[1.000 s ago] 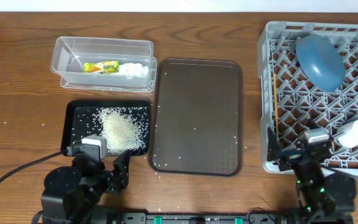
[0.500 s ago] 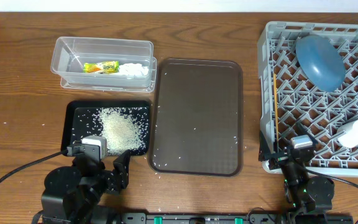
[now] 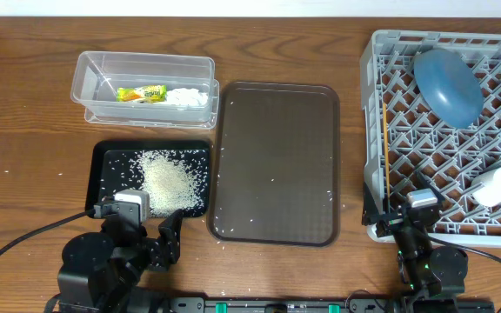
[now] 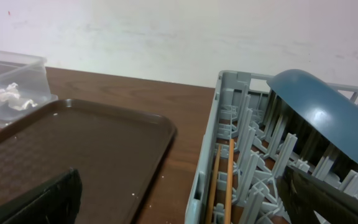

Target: Sort waste into correct bins and load items into the dishwasher rack

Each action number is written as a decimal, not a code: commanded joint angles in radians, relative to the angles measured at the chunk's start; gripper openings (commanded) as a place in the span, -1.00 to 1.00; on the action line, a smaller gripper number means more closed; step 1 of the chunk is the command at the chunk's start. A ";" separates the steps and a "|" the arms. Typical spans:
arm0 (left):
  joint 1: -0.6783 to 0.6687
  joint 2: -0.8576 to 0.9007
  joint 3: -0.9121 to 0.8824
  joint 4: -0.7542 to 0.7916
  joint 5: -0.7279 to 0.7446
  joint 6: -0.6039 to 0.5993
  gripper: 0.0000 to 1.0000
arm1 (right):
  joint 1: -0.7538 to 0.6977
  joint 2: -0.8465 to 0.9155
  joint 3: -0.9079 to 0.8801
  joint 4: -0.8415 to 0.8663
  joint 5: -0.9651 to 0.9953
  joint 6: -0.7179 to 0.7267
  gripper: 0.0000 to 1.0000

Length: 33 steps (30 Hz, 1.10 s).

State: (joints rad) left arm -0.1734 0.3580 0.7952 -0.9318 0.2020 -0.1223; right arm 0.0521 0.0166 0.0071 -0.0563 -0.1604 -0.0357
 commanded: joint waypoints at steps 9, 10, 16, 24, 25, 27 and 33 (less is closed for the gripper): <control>-0.003 -0.002 0.000 0.002 -0.012 0.017 0.38 | 0.005 -0.008 -0.002 -0.004 0.006 -0.006 0.99; -0.003 -0.002 0.000 0.000 -0.013 0.019 0.38 | 0.005 -0.008 -0.002 -0.004 0.006 -0.006 0.98; 0.032 -0.016 -0.023 -0.020 -0.047 0.097 0.38 | 0.005 -0.008 -0.002 -0.004 0.006 -0.006 0.98; 0.142 -0.196 -0.286 0.200 -0.047 0.097 0.39 | 0.005 -0.008 -0.002 -0.004 0.006 -0.006 0.98; 0.151 -0.222 -0.331 0.247 -0.047 0.096 0.39 | 0.005 -0.008 -0.002 -0.004 0.006 -0.006 0.98; 0.165 -0.264 -0.414 0.352 -0.047 0.096 0.38 | 0.005 -0.008 -0.002 -0.004 0.006 -0.006 0.99; 0.171 -0.339 -0.624 0.698 -0.063 0.096 0.39 | 0.005 -0.008 -0.002 -0.004 0.006 -0.006 0.99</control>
State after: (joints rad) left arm -0.0078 0.0475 0.2268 -0.3061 0.1608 -0.0437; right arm 0.0521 0.0166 0.0071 -0.0566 -0.1600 -0.0357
